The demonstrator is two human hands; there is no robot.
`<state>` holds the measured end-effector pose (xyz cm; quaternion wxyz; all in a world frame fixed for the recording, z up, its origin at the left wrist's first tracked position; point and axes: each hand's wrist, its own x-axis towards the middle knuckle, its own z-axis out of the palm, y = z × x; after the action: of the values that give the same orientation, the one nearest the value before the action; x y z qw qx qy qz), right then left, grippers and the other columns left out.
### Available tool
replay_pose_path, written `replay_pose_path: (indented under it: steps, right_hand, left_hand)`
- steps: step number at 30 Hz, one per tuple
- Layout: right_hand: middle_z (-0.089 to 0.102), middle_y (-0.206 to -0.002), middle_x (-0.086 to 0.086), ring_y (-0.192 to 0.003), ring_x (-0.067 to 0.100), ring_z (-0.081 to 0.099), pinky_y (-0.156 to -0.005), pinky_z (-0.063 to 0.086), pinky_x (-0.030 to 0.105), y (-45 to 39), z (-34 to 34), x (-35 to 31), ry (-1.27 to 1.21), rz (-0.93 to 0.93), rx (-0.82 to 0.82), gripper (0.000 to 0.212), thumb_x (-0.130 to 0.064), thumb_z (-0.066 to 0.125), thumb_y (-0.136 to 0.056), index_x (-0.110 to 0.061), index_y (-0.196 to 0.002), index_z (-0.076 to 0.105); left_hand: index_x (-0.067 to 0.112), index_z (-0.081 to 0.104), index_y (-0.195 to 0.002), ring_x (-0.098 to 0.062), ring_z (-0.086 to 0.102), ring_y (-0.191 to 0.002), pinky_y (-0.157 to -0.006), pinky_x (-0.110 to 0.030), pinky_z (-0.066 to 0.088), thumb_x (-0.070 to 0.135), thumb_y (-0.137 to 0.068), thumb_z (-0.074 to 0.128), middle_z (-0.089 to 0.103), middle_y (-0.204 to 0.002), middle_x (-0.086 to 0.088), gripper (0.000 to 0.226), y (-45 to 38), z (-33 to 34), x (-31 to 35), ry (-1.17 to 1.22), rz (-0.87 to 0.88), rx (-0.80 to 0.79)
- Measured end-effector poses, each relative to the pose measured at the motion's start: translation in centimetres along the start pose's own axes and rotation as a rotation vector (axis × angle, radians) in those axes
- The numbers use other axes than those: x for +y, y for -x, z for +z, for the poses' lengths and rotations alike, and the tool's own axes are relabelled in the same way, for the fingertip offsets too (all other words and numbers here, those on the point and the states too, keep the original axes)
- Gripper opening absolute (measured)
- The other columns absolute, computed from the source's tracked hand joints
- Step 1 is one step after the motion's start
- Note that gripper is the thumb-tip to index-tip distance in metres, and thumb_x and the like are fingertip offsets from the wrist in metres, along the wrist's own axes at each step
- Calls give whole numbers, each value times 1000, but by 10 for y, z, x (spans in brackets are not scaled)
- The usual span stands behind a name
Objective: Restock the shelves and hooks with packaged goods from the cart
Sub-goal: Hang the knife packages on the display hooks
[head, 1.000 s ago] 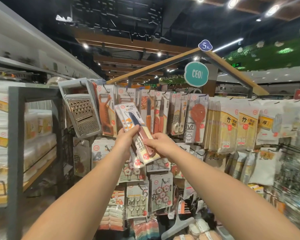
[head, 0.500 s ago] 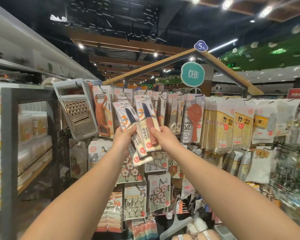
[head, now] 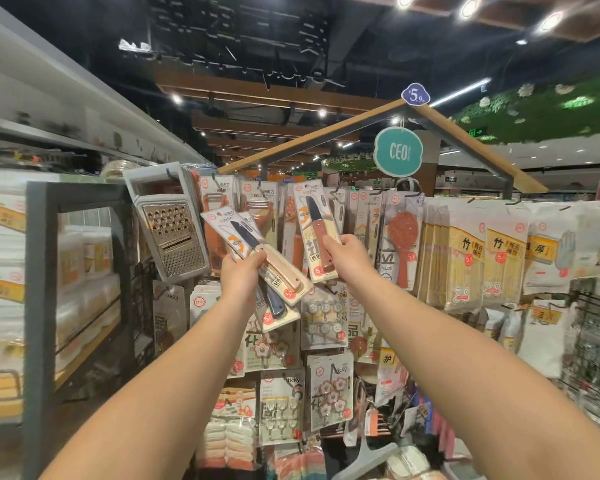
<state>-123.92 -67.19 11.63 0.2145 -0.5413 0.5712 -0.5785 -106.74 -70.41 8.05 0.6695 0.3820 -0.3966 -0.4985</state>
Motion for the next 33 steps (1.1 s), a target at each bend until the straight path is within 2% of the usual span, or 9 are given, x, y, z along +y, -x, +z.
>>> replay_pose_path:
  steps: [10, 13, 15, 16, 19, 22, 26, 30, 33]
  right_hand:
    - [72, -92, 11, -85, 29, 71, -82, 58, 48, -17, 0, -3, 39, 64, -52, 26, -35, 50, -99, -13, -90, 61]
    - [71, -88, 16, -76, 31, 68, -71, 56, 42, -26, 0, -3, 70, 71, -42, 35, -37, 50, -99, -7, -85, 62]
    - [61, -77, 16, -64, 27, 57, -60, 41, 32, -26, -1, -1, 120, 65, -33, 40, -44, 49, -97, -8, -83, 60]
    - [59, -81, 13, -66, 26, 56, -61, 37, 30, -25, -1, 1, 151, 61, -28, 41, -47, 48, -96, -9, -90, 60]
    - [59, -129, 11, -106, 25, 58, -83, 41, 32, -11, -2, 3, 237, 13, -52, 58, -50, 45, -98, -5, -134, 51]
    - [52, -142, 13, -121, 30, 55, -106, 43, 45, 5, 0, 1, 278, -17, -310, 62, -54, 46, -97, -6, -135, 52]
    - [65, -110, -1, -95, 14, 63, -89, 57, 42, 16, 8, 1, 276, 31, -602, 42, -53, 59, -91, -17, -112, 61]
    - [63, -90, -1, -79, 10, 68, -72, 61, 38, 20, 11, 1, 230, 56, -557, 34, -45, 66, -89, -14, -96, 56]
    - [63, -89, 0, -78, 12, 69, -65, 61, 37, 18, 8, 4, 209, 64, -471, 33, -41, 69, -88, -13, -99, 55]
  left_hand:
    - [6, 53, -126, -22, 67, -91, -69, -29, 51, 10, -90, 65, 68, -115, -11, 38, 5, -6, 4, -16, 19, -25]
    - [8, 52, -127, -14, 65, -85, -61, -24, 45, 12, -91, 65, 67, -113, -8, 39, 8, -7, 7, -39, 35, -57]
    - [8, 51, -127, -10, 63, -82, -57, -19, 43, 13, -91, 64, 67, -110, -5, 38, 8, -9, 9, -53, 50, -76]
    - [9, 52, -126, -9, 63, -81, -54, -17, 44, 13, -92, 64, 67, -108, -3, 36, 9, -10, 10, -63, 55, -87]
    - [7, 54, -125, -14, 66, -83, -57, -20, 49, 12, -92, 63, 68, -111, -8, 35, 11, -12, 13, -63, 51, -101]
    - [5, 55, -124, -16, 68, -82, -63, -26, 51, 9, -91, 63, 69, -111, -11, 34, 13, -11, 13, -38, 54, -110]
    - [9, 57, -121, -11, 64, -80, -63, -24, 46, 11, -90, 65, 69, -108, -6, 33, 18, -2, 12, -33, 66, -121]
    - [23, 42, -116, 2, 43, -70, -71, -24, 39, 11, -92, 63, 49, -85, 13, 34, 27, 12, 12, 11, 62, -185]
    - [22, 47, -89, -1, 50, -69, -60, -15, 44, 7, -92, 63, 54, -84, 7, 21, 27, 15, 11, 11, 53, -190]
